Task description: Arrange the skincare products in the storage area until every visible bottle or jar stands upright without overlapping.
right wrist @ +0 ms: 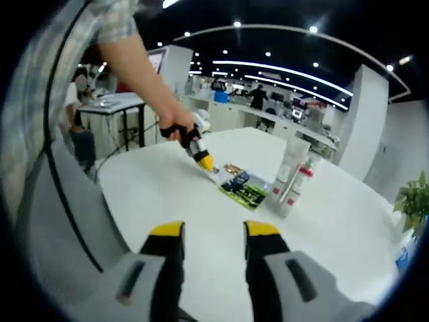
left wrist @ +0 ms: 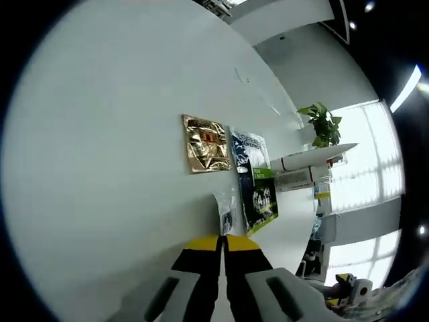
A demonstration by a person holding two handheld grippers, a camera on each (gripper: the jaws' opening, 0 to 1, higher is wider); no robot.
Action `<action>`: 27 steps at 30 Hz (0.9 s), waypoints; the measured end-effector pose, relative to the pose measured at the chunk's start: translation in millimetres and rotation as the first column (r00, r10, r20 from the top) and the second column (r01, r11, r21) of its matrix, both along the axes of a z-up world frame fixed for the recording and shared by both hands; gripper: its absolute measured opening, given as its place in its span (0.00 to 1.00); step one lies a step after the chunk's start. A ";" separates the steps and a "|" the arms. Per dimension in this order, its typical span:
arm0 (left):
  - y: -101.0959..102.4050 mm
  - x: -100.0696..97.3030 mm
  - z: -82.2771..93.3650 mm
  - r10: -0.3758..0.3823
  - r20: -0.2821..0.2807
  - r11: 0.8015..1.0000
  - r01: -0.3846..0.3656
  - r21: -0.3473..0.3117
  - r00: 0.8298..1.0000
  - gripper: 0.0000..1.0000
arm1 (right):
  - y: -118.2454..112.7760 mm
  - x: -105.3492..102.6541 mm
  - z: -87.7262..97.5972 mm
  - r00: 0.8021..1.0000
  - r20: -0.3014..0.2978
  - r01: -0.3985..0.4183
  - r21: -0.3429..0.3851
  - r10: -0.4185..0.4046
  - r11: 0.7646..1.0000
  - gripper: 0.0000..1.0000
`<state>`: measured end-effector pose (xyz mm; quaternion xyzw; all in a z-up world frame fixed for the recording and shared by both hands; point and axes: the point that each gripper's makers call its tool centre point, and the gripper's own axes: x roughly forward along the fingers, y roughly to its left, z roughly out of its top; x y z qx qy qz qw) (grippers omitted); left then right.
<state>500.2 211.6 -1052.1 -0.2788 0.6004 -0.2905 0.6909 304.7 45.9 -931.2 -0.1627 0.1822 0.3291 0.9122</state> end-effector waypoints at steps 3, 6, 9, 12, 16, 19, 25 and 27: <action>3.1 -1.0 -4.4 0.000 -0.017 1.000 0.001 0.018 1.000 0.02 | 2.8 -1.3 0.8 1.000 -0.004 -0.008 0.018 0.009 1.000 0.33; 3.2 -3.3 -6.7 -0.032 -0.019 0.998 0.033 0.047 0.999 0.02 | 3.0 -1.6 0.4 1.000 -0.004 -0.011 0.016 0.011 1.000 0.33; 2.1 -2.9 -6.3 -0.040 -0.027 0.998 0.041 0.057 0.999 0.02 | 2.4 -1.5 -0.2 1.000 -0.010 -0.010 0.016 0.010 1.000 0.33; 1.6 -0.3 -6.3 -0.026 -0.034 0.998 0.028 0.058 0.999 0.03 | 4.1 -2.5 0.0 1.000 -0.014 -0.014 0.027 0.015 1.000 0.33; 1.1 1.8 -7.5 -0.043 -0.028 0.996 0.045 0.072 0.999 0.03 | 4.4 -2.5 0.9 1.000 -0.014 -0.012 0.035 0.013 0.999 0.34; 0.5 2.1 -7.9 -0.052 -0.032 0.996 0.054 0.074 0.998 0.03 | 4.3 -2.2 1.5 1.000 -0.011 -0.010 0.038 0.010 0.999 0.35; -2.3 5.3 -6.8 -0.080 -0.018 0.993 0.082 0.086 0.997 0.05 | 4.5 -2.6 1.2 1.000 -0.008 -0.012 0.033 0.013 0.999 0.35; -2.0 5.2 -6.7 -0.085 -0.019 0.992 0.087 0.092 0.996 0.05 | 4.9 -2.7 1.5 1.000 -0.008 -0.013 0.036 0.013 0.999 0.35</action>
